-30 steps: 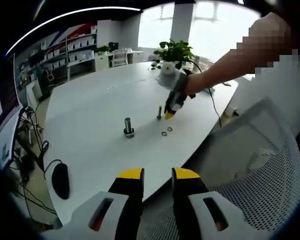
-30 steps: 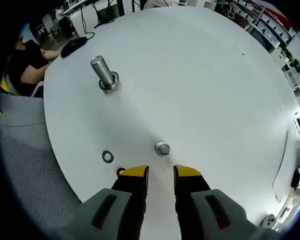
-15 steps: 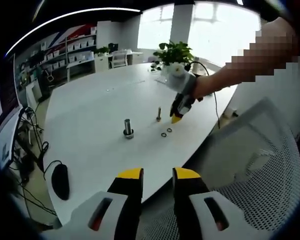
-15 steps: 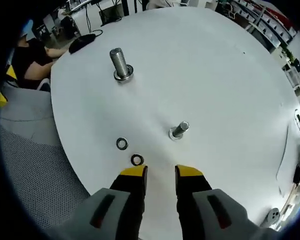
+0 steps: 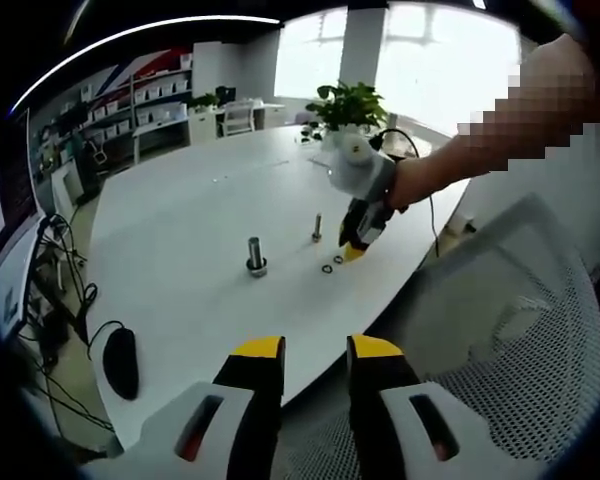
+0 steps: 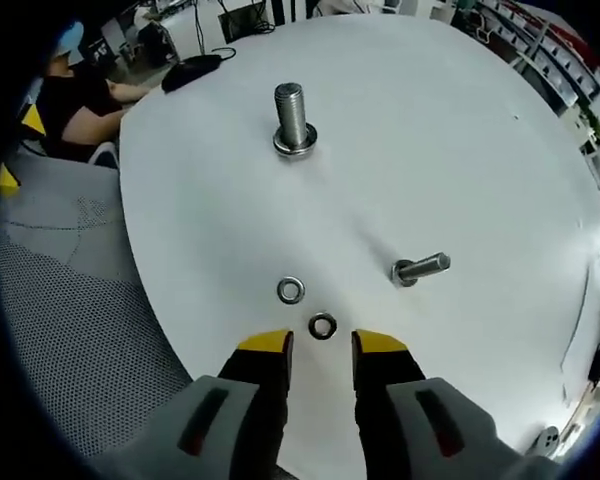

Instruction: Place the washer onto the threaded stud by aligning its center hole with the stud, sliding it down to the base, and recovering from edge contact or off-axis alignment until the washer reaches the visible bottom stop.

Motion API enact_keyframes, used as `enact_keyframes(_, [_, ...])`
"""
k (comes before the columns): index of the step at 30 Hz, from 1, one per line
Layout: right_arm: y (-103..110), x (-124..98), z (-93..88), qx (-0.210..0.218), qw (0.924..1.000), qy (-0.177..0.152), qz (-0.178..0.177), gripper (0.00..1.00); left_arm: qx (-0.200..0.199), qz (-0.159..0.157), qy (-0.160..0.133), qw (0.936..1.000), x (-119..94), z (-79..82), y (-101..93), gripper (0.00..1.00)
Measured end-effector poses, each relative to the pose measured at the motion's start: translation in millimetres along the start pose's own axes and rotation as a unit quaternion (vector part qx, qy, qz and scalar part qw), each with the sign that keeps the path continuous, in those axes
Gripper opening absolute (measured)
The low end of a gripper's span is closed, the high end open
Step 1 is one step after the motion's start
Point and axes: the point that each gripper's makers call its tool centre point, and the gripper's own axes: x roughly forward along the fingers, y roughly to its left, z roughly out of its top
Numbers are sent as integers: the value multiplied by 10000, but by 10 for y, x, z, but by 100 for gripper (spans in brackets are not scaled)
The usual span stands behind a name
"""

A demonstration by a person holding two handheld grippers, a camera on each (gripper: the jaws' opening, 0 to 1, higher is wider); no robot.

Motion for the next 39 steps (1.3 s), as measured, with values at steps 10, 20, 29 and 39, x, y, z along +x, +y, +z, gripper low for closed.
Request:
enact_keyframes(10, [-28,125,-37,-224,9996,162,16,25,-2,9,17,10000,20,-24,19,23])
enact_keyframes(20, [-3,169,-61,-380,9990,254,11,24,8,2,15,10000,22,-13,0,23])
enact_keyframes(29, [50,131,-67,-584,9972,471,41,24,-12,-10,-27,10000,24,0,-3,23])
enact_keyframes(39, [22,158,-72,-542,9971,532,3,24,-4,5,0,10000,25,-11,9,22])
